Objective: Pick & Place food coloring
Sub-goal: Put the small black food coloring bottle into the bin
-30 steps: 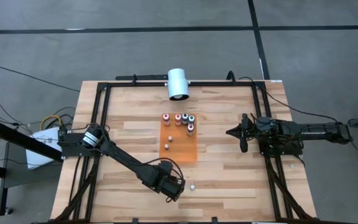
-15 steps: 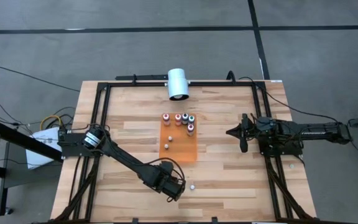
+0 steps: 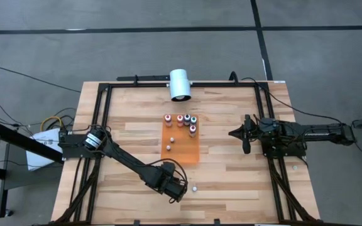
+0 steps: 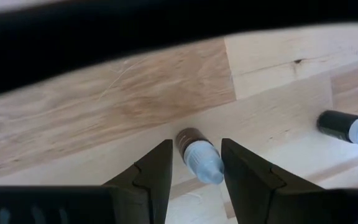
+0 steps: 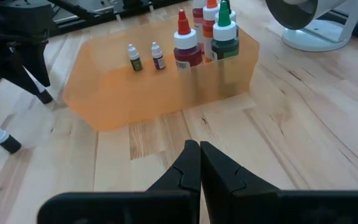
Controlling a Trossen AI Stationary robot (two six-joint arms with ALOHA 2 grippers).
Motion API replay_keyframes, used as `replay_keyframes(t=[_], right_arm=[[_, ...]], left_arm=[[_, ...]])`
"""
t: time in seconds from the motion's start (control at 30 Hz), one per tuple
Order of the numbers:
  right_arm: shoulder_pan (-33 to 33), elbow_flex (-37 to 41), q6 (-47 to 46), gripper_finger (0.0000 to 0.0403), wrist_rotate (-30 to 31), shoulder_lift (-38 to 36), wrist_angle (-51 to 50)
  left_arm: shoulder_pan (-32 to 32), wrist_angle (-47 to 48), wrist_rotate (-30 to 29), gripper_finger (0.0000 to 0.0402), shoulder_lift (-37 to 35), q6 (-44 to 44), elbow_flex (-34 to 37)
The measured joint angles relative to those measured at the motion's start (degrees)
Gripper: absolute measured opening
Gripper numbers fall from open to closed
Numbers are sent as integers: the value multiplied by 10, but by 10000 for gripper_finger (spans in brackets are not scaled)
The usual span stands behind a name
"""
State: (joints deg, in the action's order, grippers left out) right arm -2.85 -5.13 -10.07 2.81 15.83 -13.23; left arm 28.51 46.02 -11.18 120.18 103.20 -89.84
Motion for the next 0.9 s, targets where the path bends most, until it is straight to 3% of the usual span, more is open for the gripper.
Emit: replay_keyframes(t=[0.23,0.53,0.9], right_arm=[[0,0,0,1,0,0,0],[0,0,0,1,0,0,0],[0,0,1,1,0,0,0]], left_arm=[[-1,0,0,122,0,0,0],[-1,-1,0,65,0,0,0],[-8,4,-2,65,0,-6,-7]])
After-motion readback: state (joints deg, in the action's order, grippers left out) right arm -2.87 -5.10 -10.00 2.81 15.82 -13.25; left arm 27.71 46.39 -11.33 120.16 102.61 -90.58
